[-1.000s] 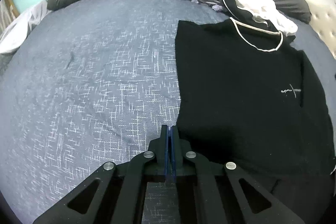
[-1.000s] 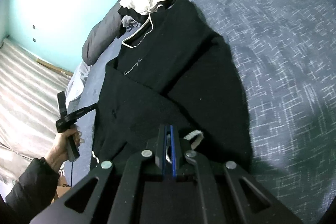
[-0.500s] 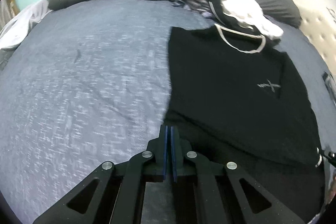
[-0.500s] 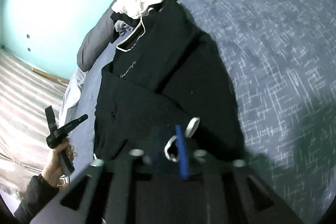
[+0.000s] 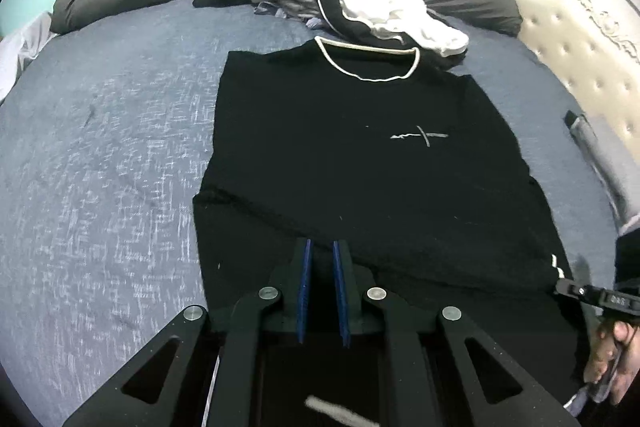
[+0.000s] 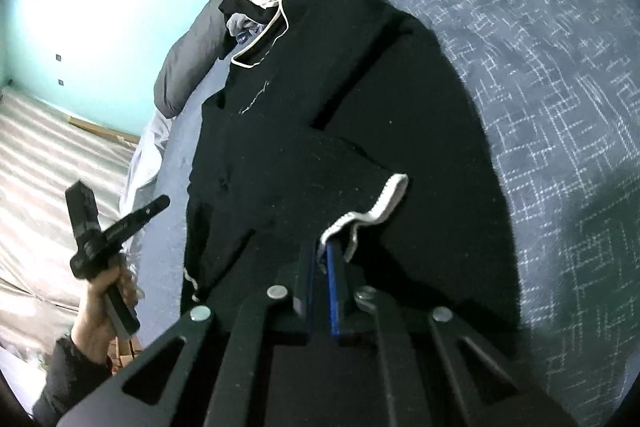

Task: Fold clothes
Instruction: 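Smooth the folded side flat with the left gripper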

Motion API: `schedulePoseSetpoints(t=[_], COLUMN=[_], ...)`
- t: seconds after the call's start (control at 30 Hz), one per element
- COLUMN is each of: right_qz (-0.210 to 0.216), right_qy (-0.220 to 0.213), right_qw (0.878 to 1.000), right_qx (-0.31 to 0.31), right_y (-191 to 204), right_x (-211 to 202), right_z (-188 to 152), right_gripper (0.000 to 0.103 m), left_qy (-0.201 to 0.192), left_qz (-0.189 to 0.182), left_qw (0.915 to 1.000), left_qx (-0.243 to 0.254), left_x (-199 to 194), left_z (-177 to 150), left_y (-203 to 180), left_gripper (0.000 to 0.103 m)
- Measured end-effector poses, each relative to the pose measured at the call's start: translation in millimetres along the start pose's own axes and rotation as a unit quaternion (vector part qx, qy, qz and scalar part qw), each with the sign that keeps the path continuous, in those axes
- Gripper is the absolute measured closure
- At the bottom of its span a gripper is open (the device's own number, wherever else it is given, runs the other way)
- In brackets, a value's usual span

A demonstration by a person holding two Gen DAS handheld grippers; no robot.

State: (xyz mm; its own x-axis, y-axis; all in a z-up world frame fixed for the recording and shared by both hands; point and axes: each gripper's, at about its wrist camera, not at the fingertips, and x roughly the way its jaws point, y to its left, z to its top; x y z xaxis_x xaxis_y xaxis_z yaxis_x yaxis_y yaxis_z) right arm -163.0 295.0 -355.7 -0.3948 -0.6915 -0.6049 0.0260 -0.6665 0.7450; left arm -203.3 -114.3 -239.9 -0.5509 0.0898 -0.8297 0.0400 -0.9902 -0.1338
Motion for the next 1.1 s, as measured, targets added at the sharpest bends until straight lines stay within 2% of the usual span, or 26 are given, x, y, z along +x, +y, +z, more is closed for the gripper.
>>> schedulePoseSetpoints(t=[0.17, 0.33, 0.47, 0.67, 0.77, 0.83, 0.93, 1.0, 1.1], right_qz=[0.019, -0.001, -0.023, -0.052, -0.022, -0.017, -0.045, -0.059, -0.059], right_qy=[0.010, 0.007, 0.012, -0.044, -0.057, -0.050, -0.020, 0.000, 0.004], right_qw=[0.999, 0.998, 0.998, 0.998, 0.998, 0.999, 0.999, 0.998, 0.998], right_qx=[0.039, 0.061, 0.054, 0.017, 0.014, 0.001, -0.008, 0.018, 0.034], right_y=[-9, -22, -17, 0, 1, 5, 4, -10, -19], right_x=[-4, -3, -5, -36, -32, -21, 3, 12, 7], right_z=[-11, -14, -14, 0, 9, 14, 18, 17, 15], right_gripper=[0.099, 0.099, 0.098, 0.095, 0.095, 0.095, 0.095, 0.095, 0.098], left_qy=[-0.006, -0.004, 0.004, 0.018, 0.025, 0.028, 0.036, 0.039, 0.040], left_qz=[0.002, 0.004, 0.002, 0.004, 0.004, 0.002, -0.003, -0.007, -0.008], left_qw=[1.0000, 1.0000, 0.9999, 0.9991, 0.9985, 0.9981, 0.9974, 0.9969, 0.9965], left_qx=[0.008, 0.006, -0.009, -0.039, -0.049, -0.055, -0.063, -0.068, -0.072], left_x=[-25, -34, -27, -10, -1, 4, 10, 10, 3], left_z=[-6, -10, -16, -30, -36, -39, -44, -47, -51], left_y=[4, 10, 20, 38, 43, 45, 46, 48, 54], left_gripper=[0.091, 0.091, 0.091, 0.091, 0.091, 0.091, 0.090, 0.090, 0.089])
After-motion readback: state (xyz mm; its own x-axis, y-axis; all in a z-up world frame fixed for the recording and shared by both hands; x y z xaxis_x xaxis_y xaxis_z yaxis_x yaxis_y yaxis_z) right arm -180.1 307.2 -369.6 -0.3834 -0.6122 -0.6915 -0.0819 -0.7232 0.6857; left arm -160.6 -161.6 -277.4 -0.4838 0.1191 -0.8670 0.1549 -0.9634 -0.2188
